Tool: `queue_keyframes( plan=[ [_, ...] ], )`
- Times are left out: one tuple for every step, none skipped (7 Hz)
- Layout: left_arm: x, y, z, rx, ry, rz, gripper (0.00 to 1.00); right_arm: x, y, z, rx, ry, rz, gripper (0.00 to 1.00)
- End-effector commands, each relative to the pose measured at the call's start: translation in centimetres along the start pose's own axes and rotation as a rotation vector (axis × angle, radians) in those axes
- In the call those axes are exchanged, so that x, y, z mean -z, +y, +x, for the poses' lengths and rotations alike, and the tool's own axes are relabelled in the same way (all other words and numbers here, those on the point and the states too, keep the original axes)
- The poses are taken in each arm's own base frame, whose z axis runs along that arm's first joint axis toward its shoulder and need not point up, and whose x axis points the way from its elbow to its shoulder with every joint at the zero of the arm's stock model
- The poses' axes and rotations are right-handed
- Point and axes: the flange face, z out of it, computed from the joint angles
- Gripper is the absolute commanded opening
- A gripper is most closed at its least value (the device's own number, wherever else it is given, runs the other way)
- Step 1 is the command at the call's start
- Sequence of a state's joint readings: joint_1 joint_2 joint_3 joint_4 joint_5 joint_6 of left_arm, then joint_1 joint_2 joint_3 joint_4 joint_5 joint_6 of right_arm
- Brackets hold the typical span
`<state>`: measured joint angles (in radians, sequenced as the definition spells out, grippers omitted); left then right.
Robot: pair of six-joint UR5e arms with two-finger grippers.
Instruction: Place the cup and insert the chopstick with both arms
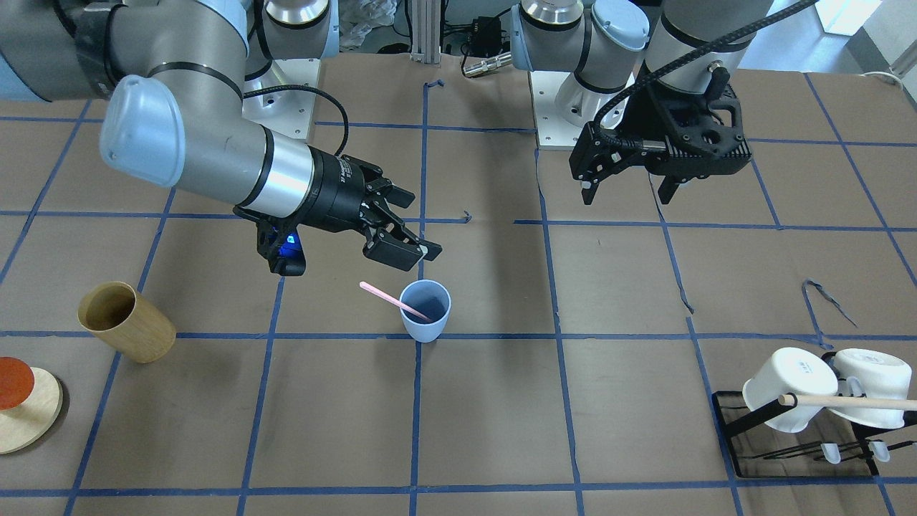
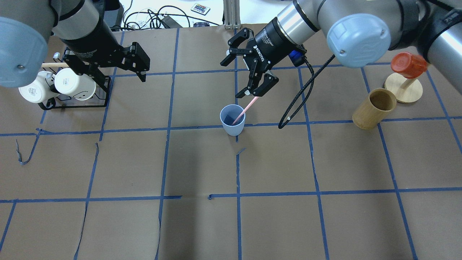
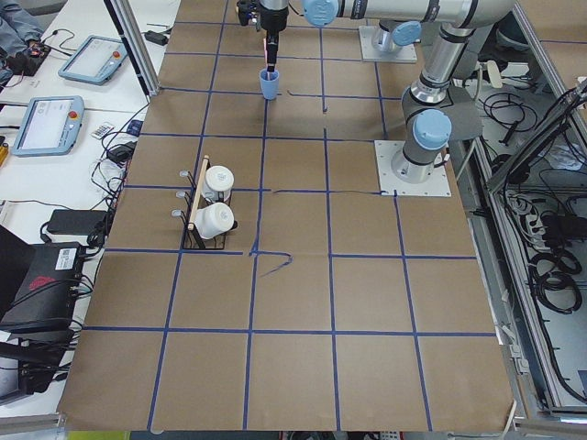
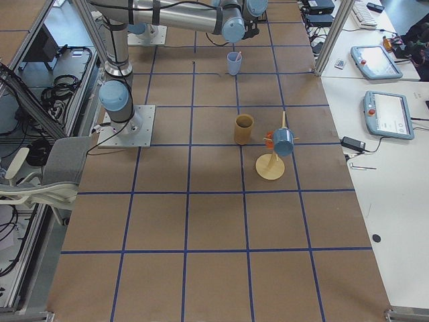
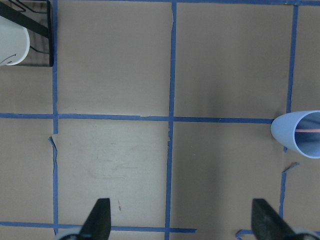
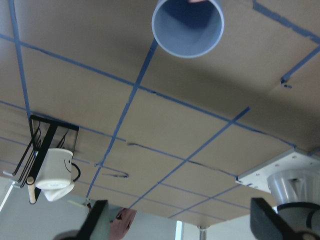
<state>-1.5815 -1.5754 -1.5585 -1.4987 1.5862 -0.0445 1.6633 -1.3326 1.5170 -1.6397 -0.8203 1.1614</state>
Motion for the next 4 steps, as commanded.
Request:
queue_keyframes(
  plan=[
    [0.0,0.0,0.0,0.000,0.000,0.000,1.00,4.6,0.6,0.0,0.021,0.065,0.219,1.00],
    [0.0,0.0,0.0,0.000,0.000,0.000,1.00,6.4,0.9,0.1,0.074,0.101,0.313,1.00],
    [0.0,0.0,0.0,0.000,0.000,0.000,1.00,7.5,0.4,1.2,0.180,0.187,0.378,1.00],
    [0.1,0.0,0.0,0.000,-0.001,0.003,1.00,9.3,-0.5,2.9,0.335,0.326,0.441,1.00]
  ],
)
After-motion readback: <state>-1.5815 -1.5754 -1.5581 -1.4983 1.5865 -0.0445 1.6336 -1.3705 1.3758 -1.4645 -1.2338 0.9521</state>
